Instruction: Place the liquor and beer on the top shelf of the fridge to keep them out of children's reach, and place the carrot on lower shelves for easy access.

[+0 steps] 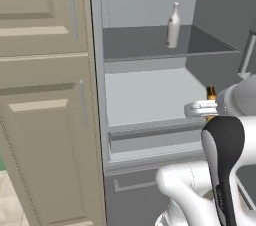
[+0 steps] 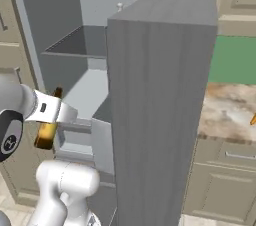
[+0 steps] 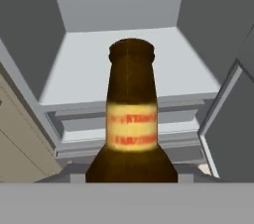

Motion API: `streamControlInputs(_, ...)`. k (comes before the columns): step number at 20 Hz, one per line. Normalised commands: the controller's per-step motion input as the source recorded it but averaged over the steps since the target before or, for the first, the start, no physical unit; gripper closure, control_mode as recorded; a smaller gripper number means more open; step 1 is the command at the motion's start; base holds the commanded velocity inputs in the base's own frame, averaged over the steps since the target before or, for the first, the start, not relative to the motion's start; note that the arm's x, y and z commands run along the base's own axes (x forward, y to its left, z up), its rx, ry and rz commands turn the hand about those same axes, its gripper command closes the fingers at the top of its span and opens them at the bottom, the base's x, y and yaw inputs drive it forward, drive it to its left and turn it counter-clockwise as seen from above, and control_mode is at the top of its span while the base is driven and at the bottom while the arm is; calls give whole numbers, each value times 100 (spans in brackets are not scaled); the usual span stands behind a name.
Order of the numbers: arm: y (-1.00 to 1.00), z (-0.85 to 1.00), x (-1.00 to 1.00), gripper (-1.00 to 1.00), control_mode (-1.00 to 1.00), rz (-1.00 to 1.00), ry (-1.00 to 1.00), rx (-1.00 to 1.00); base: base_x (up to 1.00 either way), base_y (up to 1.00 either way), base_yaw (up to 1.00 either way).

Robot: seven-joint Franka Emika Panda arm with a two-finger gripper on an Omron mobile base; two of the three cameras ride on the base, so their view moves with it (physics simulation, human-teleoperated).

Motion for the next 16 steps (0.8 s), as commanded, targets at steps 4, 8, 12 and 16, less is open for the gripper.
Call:
streamControlInputs(4,0,0,0,100,100,0,0,0,56,0,0)
streamControlInputs(8,0,0,0,100,100,0,0,0,34,0,0)
streamControlInputs(12,0,0,0,100,-100,0,-15,0,2,0,0)
streamControlInputs(16,0,0,-21,100,-100,0,-45,0,0,0,0)
